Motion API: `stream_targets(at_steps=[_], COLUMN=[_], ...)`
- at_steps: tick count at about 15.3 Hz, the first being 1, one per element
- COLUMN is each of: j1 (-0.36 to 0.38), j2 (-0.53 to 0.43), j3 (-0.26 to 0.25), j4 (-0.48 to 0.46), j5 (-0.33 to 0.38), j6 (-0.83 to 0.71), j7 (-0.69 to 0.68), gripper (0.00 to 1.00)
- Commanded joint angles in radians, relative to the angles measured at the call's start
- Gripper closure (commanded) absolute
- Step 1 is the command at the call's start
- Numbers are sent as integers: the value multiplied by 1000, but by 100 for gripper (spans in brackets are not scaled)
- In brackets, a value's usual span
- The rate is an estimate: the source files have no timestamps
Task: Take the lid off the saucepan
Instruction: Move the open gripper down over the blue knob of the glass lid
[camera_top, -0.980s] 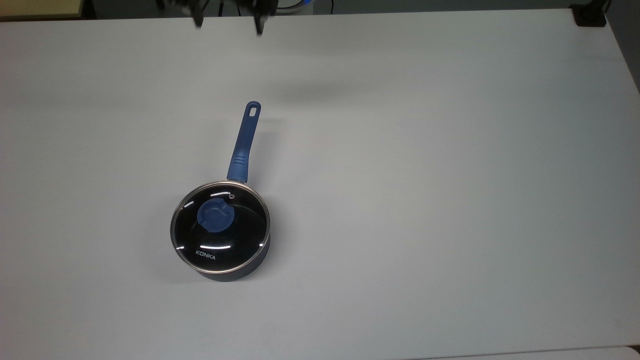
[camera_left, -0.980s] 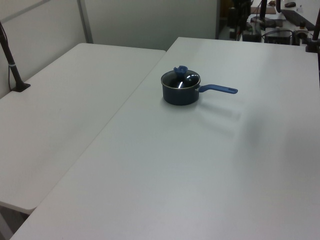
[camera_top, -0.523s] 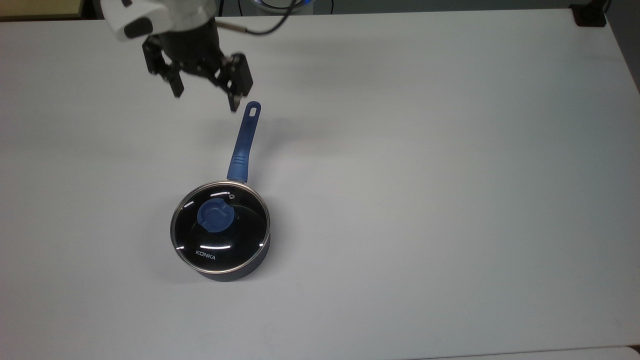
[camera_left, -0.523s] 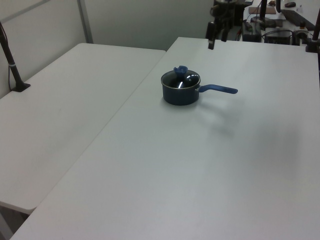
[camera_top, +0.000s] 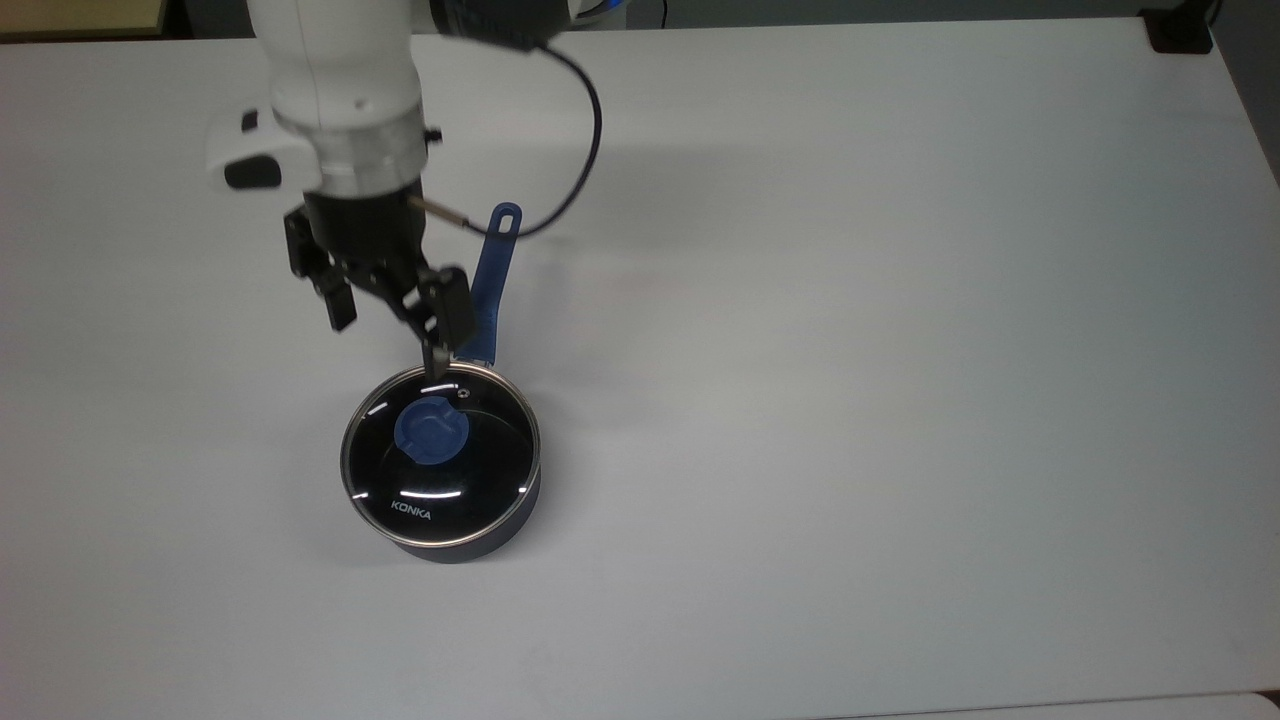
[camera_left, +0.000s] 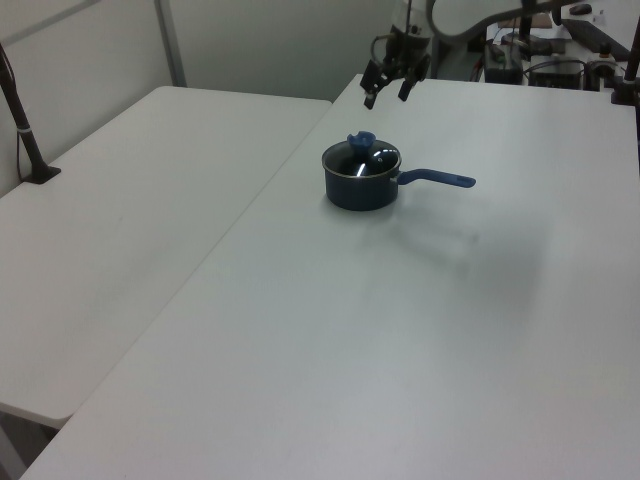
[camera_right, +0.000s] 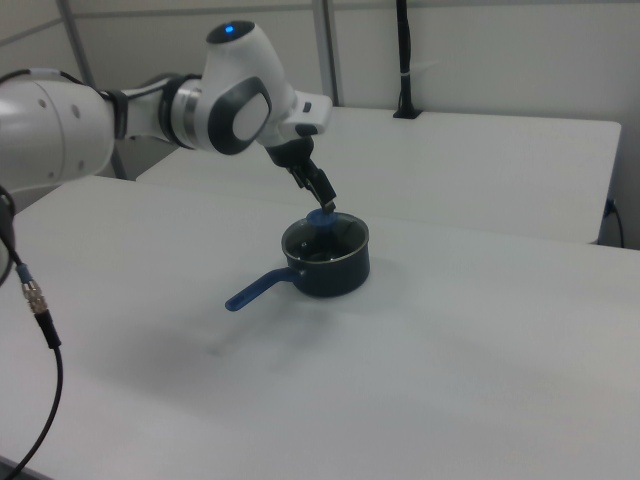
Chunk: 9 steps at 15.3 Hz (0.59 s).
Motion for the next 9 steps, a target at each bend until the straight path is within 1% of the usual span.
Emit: stream_targets(at_steps=[1,3,7,9], j1=[15,25,41,42], j2=[64,94,163,180], j3=[-3,-5,-5,-5], j4=[45,68,116,125], j5=[-39,-45,-91,-106], j6=[43,44,46,66], j7=[94,135,221,253], gripper=[0,0,0,0])
